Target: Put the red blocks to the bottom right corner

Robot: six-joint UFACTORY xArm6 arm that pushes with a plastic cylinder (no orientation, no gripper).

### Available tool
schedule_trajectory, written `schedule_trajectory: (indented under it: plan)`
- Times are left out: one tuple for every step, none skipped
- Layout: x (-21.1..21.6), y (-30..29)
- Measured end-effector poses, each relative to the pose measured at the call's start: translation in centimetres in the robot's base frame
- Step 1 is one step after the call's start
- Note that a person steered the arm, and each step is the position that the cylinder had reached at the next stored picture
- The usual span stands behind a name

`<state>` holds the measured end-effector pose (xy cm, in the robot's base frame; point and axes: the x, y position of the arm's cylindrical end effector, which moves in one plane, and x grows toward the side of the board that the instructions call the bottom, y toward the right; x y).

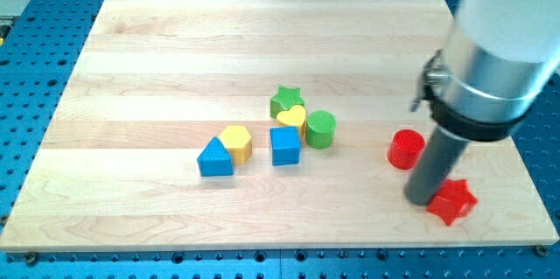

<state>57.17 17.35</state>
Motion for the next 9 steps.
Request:
schedule_trajectory:
  plan:
    - [-0.2, -3.5]
    - [-1.0, -8.6]
    - [-6.3, -6.6]
    - [-8.4, -3.2]
    - [-8.1, 0.7]
    - [-8.7, 1.4]
    - [-7.4, -3.9]
    - [-6.8, -4.2]
    - [-5.9, -6.4]
